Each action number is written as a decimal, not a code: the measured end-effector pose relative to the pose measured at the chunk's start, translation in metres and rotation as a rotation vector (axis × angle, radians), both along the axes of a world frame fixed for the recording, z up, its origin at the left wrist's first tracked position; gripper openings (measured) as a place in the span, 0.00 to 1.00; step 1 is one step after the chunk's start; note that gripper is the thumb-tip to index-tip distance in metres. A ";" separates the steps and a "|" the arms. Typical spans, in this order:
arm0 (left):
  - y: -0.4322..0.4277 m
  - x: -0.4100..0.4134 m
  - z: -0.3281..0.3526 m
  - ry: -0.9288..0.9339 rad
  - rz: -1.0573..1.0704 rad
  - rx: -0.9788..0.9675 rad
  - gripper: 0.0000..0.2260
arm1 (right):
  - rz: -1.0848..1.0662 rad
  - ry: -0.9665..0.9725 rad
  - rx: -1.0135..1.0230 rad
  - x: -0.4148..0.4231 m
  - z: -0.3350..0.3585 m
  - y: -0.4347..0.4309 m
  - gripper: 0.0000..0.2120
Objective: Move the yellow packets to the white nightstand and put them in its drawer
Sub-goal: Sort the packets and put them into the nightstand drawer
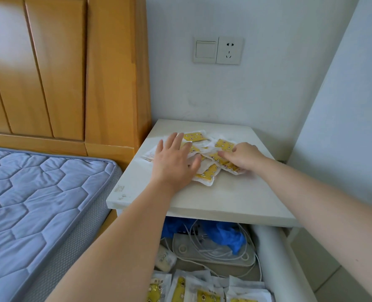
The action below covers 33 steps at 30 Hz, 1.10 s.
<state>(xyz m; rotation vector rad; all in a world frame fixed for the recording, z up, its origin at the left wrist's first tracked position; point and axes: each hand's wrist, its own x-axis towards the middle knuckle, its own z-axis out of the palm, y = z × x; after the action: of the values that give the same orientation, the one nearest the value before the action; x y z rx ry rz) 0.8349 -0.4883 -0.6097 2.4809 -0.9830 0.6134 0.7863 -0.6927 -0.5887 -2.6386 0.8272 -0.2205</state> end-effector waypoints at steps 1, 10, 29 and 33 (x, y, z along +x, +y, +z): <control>0.001 -0.005 -0.003 0.064 0.022 0.064 0.28 | 0.007 0.071 -0.053 0.000 0.002 0.002 0.22; 0.008 -0.030 -0.008 0.288 0.003 0.278 0.31 | -0.038 -0.038 0.005 0.002 0.031 0.015 0.17; 0.008 -0.032 -0.003 0.284 -0.001 0.215 0.28 | -0.325 -0.134 0.535 -0.014 0.038 0.006 0.12; 0.009 -0.033 -0.004 0.280 -0.004 0.200 0.28 | -0.344 -0.046 0.332 0.009 0.025 0.003 0.15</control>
<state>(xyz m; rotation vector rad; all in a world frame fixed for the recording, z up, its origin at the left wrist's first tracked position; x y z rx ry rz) 0.8023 -0.4798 -0.6136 2.6426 -0.9786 0.1632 0.7956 -0.6897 -0.5635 -2.1671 1.1879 -0.2095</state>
